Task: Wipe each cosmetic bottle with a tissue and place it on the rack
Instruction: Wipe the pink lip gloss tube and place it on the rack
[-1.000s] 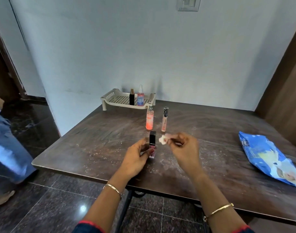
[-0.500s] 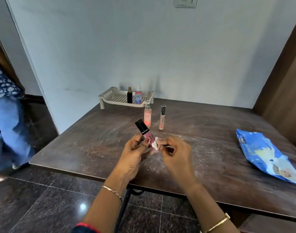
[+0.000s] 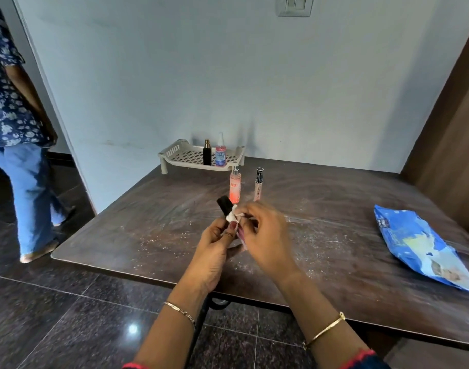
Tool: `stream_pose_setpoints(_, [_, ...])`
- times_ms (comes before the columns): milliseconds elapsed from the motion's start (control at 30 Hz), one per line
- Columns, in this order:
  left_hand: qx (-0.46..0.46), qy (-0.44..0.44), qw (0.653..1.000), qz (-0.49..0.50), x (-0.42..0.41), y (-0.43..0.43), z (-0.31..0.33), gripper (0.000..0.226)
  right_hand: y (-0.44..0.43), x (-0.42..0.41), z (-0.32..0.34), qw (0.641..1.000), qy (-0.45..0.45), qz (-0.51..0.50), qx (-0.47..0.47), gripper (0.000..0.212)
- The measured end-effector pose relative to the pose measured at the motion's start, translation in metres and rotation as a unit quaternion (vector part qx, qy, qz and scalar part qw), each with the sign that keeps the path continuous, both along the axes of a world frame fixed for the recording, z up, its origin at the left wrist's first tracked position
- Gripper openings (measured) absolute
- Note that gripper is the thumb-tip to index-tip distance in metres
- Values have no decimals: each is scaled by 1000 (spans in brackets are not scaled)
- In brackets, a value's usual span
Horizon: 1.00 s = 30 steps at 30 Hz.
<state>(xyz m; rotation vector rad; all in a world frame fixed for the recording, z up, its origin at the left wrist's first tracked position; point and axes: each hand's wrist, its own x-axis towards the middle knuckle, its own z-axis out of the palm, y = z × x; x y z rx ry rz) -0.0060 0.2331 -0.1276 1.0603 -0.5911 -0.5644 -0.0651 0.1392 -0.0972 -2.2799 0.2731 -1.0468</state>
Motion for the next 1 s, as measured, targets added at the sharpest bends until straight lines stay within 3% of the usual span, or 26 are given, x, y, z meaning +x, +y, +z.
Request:
stream_pose_setpoints(267, [-35,99,993,59,6,-2,-7,16,7,-17,-31,1000,13,-11,-13,23])
stream_pose_setpoints(567, [0,87,995,44,2,-7,-1,23,-3,10,1,994,-10,-20,108,20])
stream_pose_setpoints(867, [-128,276,952,26,2,-18,2,32,5,-1,-22,999,-9,-32,-26,23])
stream_pose_setpoints(933, [-138,305,942,36,7,-21,0,43,1,-9,-27,999,17,-24,-31,24])
stream_pose_setpoints(1000, [-137,317,937,49,13,-23,-1,38,-3,-16,-29,998,56,-17,-33,23])
